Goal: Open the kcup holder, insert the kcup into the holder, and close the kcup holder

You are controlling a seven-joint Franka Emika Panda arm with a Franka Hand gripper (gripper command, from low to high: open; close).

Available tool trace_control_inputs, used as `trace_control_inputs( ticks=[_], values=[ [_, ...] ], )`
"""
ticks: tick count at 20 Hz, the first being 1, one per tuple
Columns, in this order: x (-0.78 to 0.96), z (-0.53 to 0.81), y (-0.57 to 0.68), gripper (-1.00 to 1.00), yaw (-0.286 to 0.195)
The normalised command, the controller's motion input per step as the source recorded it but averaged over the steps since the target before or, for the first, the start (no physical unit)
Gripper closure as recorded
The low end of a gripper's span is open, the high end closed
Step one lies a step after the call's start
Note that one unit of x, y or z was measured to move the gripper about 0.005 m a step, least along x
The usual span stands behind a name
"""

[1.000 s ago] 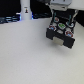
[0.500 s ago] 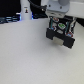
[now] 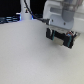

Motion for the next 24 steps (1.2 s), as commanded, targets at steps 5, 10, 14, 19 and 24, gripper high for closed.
trace_control_inputs(
  ticks=[5, 10, 14, 19, 24],
  values=[
    [-0.17, -0.13, -0.01, -1.0, 0.297],
    [-0.37, -0.01, 0.09, -1.0, 0.21],
    [-0.32, 0.0, 0.4, -1.0, 0.096],
    [-0.35, 0.05, 0.49, -1.0, 0.085],
    [-0.42, 0.16, 0.57, -1.0, 0.064]
  ],
)
